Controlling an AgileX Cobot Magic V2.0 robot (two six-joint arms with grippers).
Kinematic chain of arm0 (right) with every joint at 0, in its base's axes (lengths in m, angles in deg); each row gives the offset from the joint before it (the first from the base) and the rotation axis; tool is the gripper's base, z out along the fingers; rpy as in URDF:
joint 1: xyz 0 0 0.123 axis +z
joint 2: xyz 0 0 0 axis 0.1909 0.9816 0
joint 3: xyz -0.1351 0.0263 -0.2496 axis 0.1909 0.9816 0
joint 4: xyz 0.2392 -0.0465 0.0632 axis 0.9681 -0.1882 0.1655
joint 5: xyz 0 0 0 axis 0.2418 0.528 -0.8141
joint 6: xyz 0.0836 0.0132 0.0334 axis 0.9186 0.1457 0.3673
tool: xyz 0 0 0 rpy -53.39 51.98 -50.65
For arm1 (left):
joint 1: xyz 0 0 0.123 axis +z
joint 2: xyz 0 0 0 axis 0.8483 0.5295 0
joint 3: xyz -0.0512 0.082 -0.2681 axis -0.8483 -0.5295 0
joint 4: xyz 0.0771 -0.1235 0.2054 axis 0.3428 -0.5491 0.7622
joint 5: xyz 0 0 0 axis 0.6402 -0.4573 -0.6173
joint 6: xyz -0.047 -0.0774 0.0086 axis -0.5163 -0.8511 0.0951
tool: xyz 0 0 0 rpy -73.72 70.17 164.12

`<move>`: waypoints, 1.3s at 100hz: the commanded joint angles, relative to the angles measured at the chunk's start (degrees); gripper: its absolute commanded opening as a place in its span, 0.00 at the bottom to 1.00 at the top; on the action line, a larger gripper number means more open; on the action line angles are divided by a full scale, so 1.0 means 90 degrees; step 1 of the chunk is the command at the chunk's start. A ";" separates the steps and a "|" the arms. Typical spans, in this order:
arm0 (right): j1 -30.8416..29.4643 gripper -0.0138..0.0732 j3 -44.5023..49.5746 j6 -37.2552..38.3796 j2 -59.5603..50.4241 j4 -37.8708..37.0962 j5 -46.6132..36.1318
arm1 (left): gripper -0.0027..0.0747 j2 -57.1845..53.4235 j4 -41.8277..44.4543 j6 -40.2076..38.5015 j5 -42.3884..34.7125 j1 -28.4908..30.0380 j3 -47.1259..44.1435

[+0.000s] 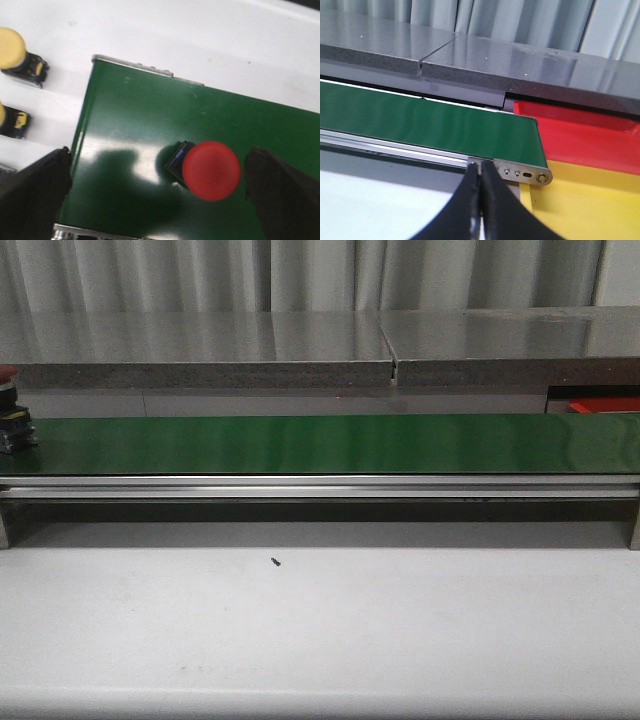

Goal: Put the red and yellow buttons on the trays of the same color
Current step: 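Move the left gripper to a yellow push-button and grasp it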

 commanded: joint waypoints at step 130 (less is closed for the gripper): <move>0.0014 0.02 -0.0003 0.0000 -0.0082 0.0006 -0.0548 | 0.88 0.0487 0.0500 -0.0613 -0.1066 0.3405 -0.1033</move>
